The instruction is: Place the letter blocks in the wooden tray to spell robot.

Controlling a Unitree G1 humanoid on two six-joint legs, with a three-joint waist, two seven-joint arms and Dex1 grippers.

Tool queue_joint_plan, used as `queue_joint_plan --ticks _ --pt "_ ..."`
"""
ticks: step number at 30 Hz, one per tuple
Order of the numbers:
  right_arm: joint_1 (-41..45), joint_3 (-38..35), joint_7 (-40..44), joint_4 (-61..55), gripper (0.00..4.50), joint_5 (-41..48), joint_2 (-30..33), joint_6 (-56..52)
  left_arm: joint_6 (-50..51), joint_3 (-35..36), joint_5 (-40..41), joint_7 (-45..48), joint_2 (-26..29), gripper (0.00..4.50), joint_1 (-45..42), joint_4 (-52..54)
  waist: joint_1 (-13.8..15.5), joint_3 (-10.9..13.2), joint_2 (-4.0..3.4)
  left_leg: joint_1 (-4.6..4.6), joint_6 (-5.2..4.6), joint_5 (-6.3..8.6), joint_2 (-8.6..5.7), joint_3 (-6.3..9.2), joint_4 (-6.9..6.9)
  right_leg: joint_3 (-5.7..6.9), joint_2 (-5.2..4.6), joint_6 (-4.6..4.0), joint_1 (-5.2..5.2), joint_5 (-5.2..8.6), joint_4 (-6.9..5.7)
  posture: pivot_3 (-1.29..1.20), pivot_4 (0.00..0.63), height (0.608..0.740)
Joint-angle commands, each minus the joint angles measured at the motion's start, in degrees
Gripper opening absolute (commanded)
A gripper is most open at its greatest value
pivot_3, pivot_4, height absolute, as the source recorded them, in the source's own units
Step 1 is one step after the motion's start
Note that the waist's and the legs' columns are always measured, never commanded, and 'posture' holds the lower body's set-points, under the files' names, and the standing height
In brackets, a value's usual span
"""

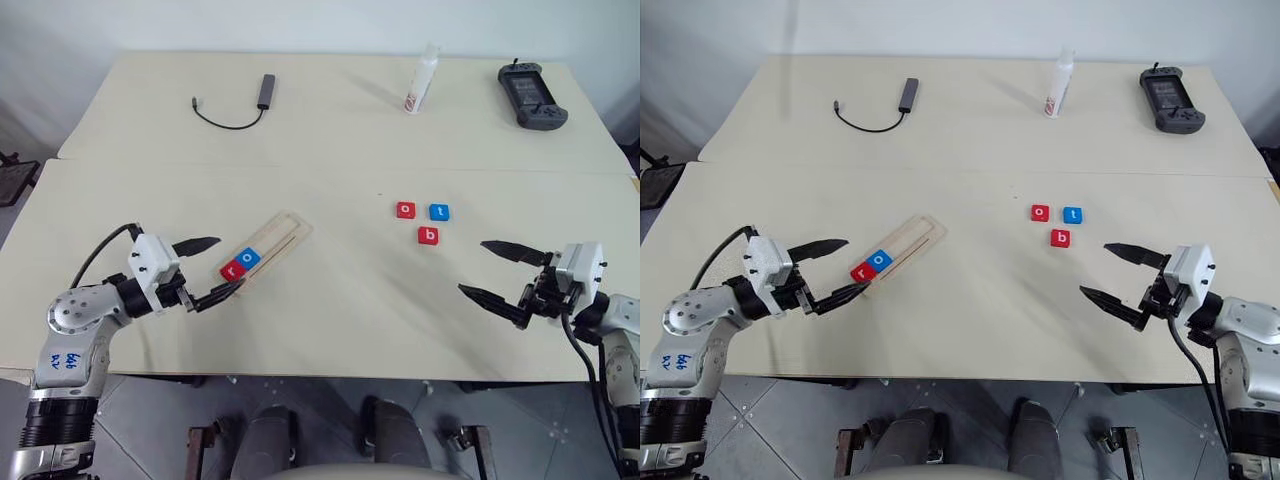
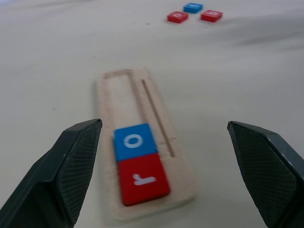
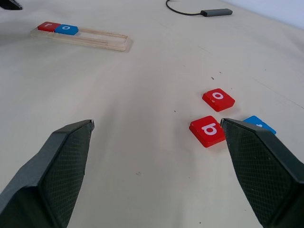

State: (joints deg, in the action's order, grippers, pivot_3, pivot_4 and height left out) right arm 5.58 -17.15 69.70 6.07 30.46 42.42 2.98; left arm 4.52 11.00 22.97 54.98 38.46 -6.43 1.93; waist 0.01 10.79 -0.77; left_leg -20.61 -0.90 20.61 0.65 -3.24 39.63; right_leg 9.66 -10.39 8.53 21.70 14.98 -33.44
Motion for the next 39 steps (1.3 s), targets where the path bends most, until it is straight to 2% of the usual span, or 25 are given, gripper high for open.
queue_joint_plan --ticks 1,5,12,18,22,28,32,39 --pt "1.6 -0.3 1.4 0.0 4.48 1.1 0.3 -0.2 0.0 1.1 0.1 -0.9 0.4 4.50 0.7 2.3 0.0 0.0 0.00 0.02 0.00 0.00 0.01 -0.03 -0.01 -0.03 0.01 0.00 0.00 0.00 -0.01 0.00 0.150 0.740" --pt "4.4 2.1 2.5 -0.1 4.48 1.5 -1.2 -1.2 -0.8 5.2 1.5 -3.6 -0.7 4.50 3.6 2.0 -0.1 0.0 0.00 0.15 0.01 0.03 0.04 -0.20 -0.06 -0.23 0.04 0.00 0.00 0.00 -0.01 0.00 0.150 0.740" --pt "10.8 10.4 4.2 -6.6 4.48 3.6 -5.9 -7.2 -3.3 14.8 3.5 -7.2 -3.6 4.50 14.1 2.8 -0.3 0.0 0.00 0.34 0.04 0.06 0.15 -0.31 -0.30 -0.63 0.12 -0.01 0.23 0.00 -0.04 0.00 0.150 0.740" --pt "14.4 15.2 5.0 -10.2 4.48 4.6 -9.2 -10.9 -5.0 17.7 3.2 -6.4 -4.7 4.50 22.0 0.4 0.3 0.0 0.02 0.28 -0.01 0.13 0.12 -0.32 -0.30 -0.65 0.08 -0.01 0.31 0.00 -0.04 0.00 0.150 0.740" --pt "14.9 15.8 5.8 -9.7 4.48 4.0 -9.0 -11.2 -2.8 15.8 4.8 -6.2 -5.3 4.50 22.8 3.9 0.7 0.0 0.03 0.24 -0.05 0.22 0.10 -0.35 -0.29 -0.66 0.08 -0.02 0.38 0.00 -0.04 0.00 0.150 0.740" --pt "14.8 14.8 5.8 -9.3 4.48 3.4 -7.8 -11.3 2.7 10.9 4.3 -10.4 -6.4 4.50 17.7 8.7 1.2 0.0 0.04 0.15 -0.05 0.22 0.11 -0.51 -0.29 -0.74 0.10 -0.02 0.57 0.00 -0.09 0.00 0.150 0.740" --pt "13.9 13.9 5.1 -10.5 4.48 3.7 -6.8 -12.1 2.9 4.6 -1.8 -13.8 -6.9 4.50 11.4 6.2 1.2 0.0 0.04 0.09 -0.04 0.23 0.11 -0.73 -0.30 -0.75 0.13 -0.02 0.69 0.00 -0.13 0.00 0.150 0.740" --pt "12.3 13.2 3.9 -11.8 4.48 3.6 -6.5 -12.5 3.3 0.1 -5.9 -15.8 -7.2 4.50 5.4 0.7 1.1 0.0 0.07 0.03 -0.02 0.24 0.14 -1.03 -0.31 -0.73 0.16 -0.02 0.77 0.00 -0.12 0.00 0.150 0.740"
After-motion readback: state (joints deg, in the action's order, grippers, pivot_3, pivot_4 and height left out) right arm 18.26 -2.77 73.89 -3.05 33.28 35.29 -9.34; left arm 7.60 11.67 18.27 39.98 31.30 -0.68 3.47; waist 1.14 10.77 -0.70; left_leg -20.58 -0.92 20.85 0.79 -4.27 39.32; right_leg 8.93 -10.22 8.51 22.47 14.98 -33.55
